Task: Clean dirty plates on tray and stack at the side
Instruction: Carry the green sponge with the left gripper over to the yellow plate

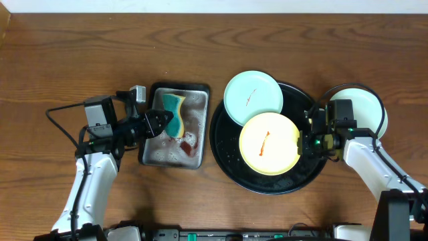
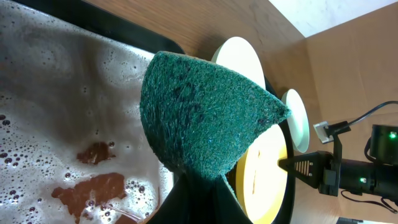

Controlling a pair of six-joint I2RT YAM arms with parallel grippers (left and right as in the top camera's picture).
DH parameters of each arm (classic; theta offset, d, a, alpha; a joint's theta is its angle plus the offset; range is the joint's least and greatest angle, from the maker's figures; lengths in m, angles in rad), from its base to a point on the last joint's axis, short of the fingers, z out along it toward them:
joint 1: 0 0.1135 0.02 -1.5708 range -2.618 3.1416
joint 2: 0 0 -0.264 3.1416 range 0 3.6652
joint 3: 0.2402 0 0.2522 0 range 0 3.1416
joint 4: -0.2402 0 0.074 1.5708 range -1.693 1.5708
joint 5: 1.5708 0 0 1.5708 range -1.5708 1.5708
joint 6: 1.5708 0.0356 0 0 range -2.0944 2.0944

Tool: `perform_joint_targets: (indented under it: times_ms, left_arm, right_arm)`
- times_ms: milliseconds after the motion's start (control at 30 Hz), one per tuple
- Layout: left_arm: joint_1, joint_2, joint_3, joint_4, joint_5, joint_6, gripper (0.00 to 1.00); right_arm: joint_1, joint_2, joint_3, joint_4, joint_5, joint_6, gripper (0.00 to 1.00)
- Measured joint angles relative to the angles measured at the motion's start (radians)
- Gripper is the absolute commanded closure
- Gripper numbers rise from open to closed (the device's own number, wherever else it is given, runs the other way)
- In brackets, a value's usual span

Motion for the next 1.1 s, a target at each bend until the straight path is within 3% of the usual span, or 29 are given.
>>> perform_joint_targets:
  times_ms: [700, 1000, 1100]
  left_arm:
    - [-0.019, 0.000, 0.000, 0.008, -0.023, -0.012, 0.93]
    - [-0.290, 0.000, 0.000, -0.097, -0.457, -0.037, 0.93]
    - [-0.392, 0.000, 0.013, -0.201, -0.600, -0.038, 0.93]
  right_arm:
    - [0.000, 0.000, 0.000, 0.000, 0.000, 0.000, 0.99]
    - [0.000, 0.000, 0.000, -0.096, 0.020, -0.002, 0.99]
    - [0.000, 0.000, 0.000, -0.113, 0.022, -0.002, 0.99]
